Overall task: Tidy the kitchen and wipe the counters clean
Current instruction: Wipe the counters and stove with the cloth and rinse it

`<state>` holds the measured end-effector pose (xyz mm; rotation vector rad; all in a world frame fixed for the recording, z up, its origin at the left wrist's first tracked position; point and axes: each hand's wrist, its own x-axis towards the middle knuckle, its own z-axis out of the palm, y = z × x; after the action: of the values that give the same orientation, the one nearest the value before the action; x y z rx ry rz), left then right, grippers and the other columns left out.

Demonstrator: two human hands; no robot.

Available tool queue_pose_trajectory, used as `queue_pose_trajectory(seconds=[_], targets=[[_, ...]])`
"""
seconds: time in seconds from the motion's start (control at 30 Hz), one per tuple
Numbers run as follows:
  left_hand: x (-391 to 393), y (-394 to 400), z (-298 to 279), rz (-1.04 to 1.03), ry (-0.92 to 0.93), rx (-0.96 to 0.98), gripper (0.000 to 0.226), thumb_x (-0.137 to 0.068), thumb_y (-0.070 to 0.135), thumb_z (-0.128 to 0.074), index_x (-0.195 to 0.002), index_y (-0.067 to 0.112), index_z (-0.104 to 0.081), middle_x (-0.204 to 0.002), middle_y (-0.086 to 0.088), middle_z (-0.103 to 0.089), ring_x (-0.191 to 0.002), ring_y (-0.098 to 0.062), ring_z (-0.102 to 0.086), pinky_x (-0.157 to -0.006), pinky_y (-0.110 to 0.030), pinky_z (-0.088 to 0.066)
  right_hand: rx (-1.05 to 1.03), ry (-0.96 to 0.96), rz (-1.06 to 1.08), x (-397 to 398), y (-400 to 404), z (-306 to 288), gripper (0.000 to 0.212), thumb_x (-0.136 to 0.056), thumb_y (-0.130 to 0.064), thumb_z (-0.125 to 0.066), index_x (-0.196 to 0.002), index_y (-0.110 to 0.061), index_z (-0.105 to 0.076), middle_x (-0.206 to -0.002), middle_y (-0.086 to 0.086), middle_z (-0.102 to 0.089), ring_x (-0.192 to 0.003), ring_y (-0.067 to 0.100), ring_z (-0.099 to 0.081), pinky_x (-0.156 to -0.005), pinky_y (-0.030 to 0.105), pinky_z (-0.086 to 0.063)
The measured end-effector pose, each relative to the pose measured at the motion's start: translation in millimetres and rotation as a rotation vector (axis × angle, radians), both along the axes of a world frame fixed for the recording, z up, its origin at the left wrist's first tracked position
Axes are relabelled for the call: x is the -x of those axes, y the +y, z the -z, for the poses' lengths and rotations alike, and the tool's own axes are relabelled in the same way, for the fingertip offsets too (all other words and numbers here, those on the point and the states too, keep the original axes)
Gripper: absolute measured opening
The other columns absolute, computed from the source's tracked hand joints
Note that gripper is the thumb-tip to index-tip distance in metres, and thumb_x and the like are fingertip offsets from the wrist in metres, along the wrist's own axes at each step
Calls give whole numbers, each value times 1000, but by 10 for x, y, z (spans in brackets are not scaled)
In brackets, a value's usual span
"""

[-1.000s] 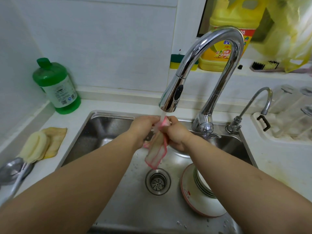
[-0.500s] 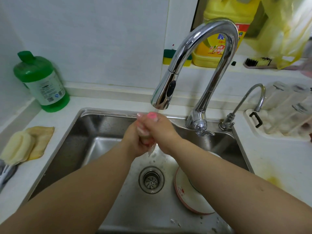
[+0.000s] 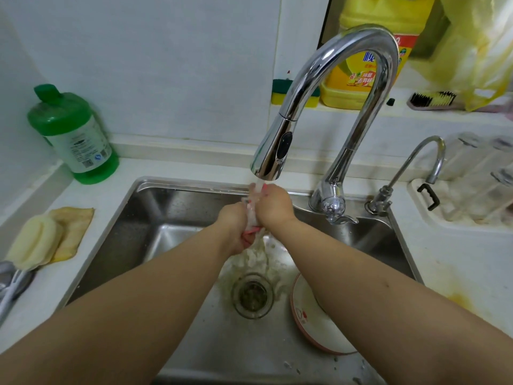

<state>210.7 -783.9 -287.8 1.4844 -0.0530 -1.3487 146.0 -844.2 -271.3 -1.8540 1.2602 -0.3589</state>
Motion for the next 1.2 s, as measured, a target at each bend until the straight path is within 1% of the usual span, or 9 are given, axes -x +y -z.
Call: queue_pose_trajectory(seconds=[0.07,0.17,0.4,0.53,0.73,0.93,1.03,1.13,1.2], targets=[[-8,-1,-43,9,-76,-1,26,-101,20,-37,-86,13,-57,-58,-8,-57,-37,-15,-42,-44,-16,-26,-156,35,78,46,-86,76,30,-98,-15,-39,-117,-6,-61,-119,18,-62,-109,33,-58,-81,31,-45],[-118,2,-94,-63,-22,95,26,-99,24,-46,-95,6,-63,-86,-14,-67,-68,-25,-65,-65,-33,-55,-518,-109,106,140,-37,172,30,-97,-35,-44,-114,-17,-62,-105,12,-67,-77,24,-64,-51,23,-50],[-423,13,-153,-248,-66,230,4,-94,13,-56,-96,10,-59,-85,-8,-61,-80,-22,-61,-79,-36,-52,-911,-265,-59,245,56,142,44,-87,-62,-50,-88,-19,-61,-66,3,-59,-55,12,-50,-50,19,-45],[-491,77,-88,-314,-229,134,8,-92,15,-60,-85,12,-59,-80,-6,-62,-64,-17,-63,-53,-21,-49,-898,-289,-131,215,-38,51,28,-89,-43,-59,-99,-17,-64,-84,4,-68,-78,19,-63,-74,34,-57],[-477,130,155,-187,-439,-121,32,-98,33,-48,-104,5,-62,-108,-22,-64,-88,-33,-63,-75,-37,-53,-810,-589,333,96,-112,-83,16,-95,-24,-55,-88,-10,-58,-74,9,-65,-52,18,-65,-39,30,-54],[-320,138,203,-5,71,-70,37,-93,45,-47,-114,18,-60,-108,-12,-62,-94,-29,-59,-84,-44,-46,-750,-649,203,41,32,-155,7,-90,-14,-61,-84,-12,-61,-66,7,-61,-56,18,-58,-53,29,-50],[-303,77,191,86,178,96,43,-87,55,-46,-102,20,-66,-105,-10,-63,-101,-29,-56,-97,-56,-37,-607,-635,35,54,227,-178,9,-84,-8,-68,-80,-9,-60,-64,8,-56,-54,16,-54,-53,25,-45],[-75,-12,90,-12,342,428,37,-84,39,-48,-72,14,-72,-77,-12,-66,-79,-20,-63,-82,-32,-50,-385,-617,-43,51,367,-214,20,-79,1,-69,-67,-12,-61,-57,3,-53,-53,15,-50,-53,21,-45],[-51,-90,122,-171,479,782,48,-88,32,-51,-87,-12,-68,-87,-35,-64,-85,-27,-66,-86,-26,-48,-103,-446,-177,18,401,-230,24,-82,-11,-71,-61,-17,-60,-69,1,-55,-69,22,-56,-70,31,-50]])
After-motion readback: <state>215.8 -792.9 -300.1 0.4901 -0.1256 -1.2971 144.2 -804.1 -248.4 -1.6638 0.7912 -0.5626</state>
